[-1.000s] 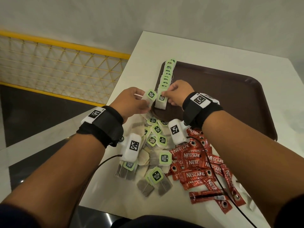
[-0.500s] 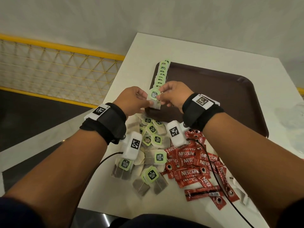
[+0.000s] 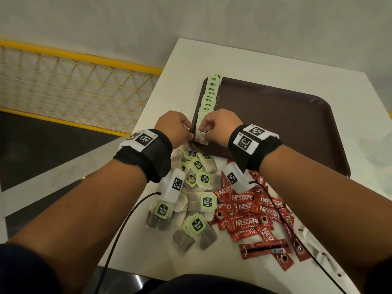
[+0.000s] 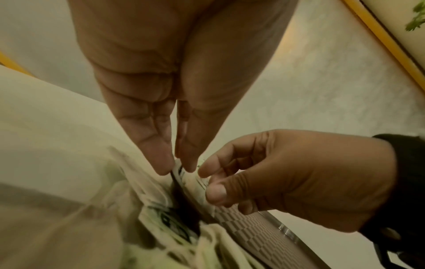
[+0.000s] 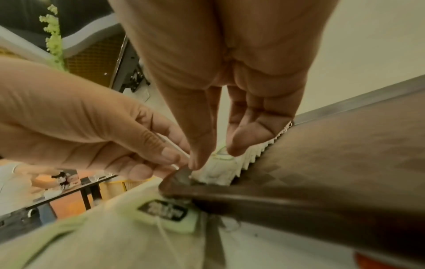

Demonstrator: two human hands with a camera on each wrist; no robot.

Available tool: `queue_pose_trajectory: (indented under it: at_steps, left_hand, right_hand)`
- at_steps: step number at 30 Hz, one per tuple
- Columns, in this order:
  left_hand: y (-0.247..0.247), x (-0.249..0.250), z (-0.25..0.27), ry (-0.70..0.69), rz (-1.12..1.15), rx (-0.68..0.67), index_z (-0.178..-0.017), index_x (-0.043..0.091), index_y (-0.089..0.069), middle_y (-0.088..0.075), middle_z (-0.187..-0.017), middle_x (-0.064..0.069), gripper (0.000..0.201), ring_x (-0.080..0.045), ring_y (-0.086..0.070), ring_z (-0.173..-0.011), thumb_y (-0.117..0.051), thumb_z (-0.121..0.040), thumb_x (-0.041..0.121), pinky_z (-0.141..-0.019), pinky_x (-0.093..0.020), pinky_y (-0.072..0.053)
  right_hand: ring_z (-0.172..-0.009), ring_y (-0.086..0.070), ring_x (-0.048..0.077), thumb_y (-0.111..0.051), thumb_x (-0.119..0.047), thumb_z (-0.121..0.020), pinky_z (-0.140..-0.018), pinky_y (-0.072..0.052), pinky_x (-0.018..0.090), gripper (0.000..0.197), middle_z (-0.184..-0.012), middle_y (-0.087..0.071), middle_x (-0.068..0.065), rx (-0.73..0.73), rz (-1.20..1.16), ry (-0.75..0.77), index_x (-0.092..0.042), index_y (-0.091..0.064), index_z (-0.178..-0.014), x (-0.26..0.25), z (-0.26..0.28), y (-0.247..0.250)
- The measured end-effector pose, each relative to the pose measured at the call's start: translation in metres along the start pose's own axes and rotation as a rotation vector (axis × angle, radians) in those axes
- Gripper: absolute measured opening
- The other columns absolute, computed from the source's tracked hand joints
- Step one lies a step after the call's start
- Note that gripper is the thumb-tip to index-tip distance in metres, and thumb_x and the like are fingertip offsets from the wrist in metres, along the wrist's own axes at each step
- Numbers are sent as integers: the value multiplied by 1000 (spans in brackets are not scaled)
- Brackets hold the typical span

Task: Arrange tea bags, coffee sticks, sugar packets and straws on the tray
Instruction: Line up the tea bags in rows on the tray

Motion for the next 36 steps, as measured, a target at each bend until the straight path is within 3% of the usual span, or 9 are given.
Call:
queue_pose_trajectory:
  at_steps: [8,12,16,22,25,27,30,33,36]
  left_hand:
    - [-2,-5,1,23,-18,-16,-92,20,-67,-70,-85,-1,24,-24,-70,-85,-80,-75,8,-88,-42,-57]
    - [0,-4,2,26,-22,-12,-95,19,-68,-69,-85,0,23,-22,-70,-86,-79,-76,9,-88,-40,-57]
    - [-1,-4,3,19,-30,-22,-93,21,-66,-72,-92,-2,22,-21,-69,-85,-77,-78,9,-88,-39,-57]
    - [-1,-6,0,38,-10,-48,-85,24,-64,-71,-86,-2,22,-21,-69,-80,-76,-78,7,-87,-40,-58]
    - [2,-6,-5,43,-36,-41,-91,20,-66,-72,-98,-6,22,-25,-69,-92,-70,-78,3,-89,-41,-57]
    - [5,-5,-10,43,-35,-31,-96,17,-67,-71,-104,-8,22,-28,-68,-96,-65,-81,1,-91,-42,-56]
    - [6,0,-15,23,-30,-32,-107,11,-67,-69,-111,-11,21,-30,-68,-98,-65,-86,6,-94,-43,-54]
    - [4,3,-19,-3,-73,-44,-116,7,-65,-68,-112,-10,33,-28,-65,-101,-73,-85,16,-94,-38,-52]
    - [2,5,-21,-34,-145,-48,-118,9,-64,-68,-111,-6,35,-23,-62,-102,-73,-86,21,-89,-31,-48]
  right_hand:
    - [-120,-55,23,-72,-24,-85,-99,-40,27,43,-131,-58,5,-90,194,-34,-17,-61,-126,-9,-11,-1]
    - [-127,-50,26,-62,-19,-92,-98,-40,28,43,-138,-52,9,-144,166,-104,-10,-54,-134,-9,-25,1]
    - [-124,-52,26,-67,-21,-90,-99,-40,28,44,-138,-52,7,-153,213,-104,-14,-56,-131,-11,-25,1]
    - [-110,-58,21,-71,-28,-85,-91,-46,28,35,-120,-60,1,-33,155,-60,-19,-64,-117,0,-26,1]
    - [-106,-59,22,-60,-32,-92,-84,-44,28,27,-113,-63,4,115,26,-131,-13,-64,-110,10,-33,16]
    - [-105,-61,27,-50,-33,-98,-81,-46,30,32,-108,-65,9,122,-56,-233,-6,-64,-106,22,-44,25]
    - [-96,-59,25,-46,-36,-99,-94,-51,36,42,-117,-64,15,147,-366,-352,-3,-60,-122,37,-60,36]
    - [-92,-53,23,-48,-35,-99,-95,-52,38,46,-106,-54,8,156,-670,-399,-4,-52,-132,46,-74,41]
    - [-97,-54,24,-49,-41,-97,-97,-51,41,52,-108,-50,4,129,-828,-389,-8,-48,-137,41,-87,42]
Point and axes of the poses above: each hand's wrist, its own z-axis away from the middle knuckle, its own y-axis out of the back of the hand, x = y × z, the point moved 5 cm from there along -z, towards the middle knuckle
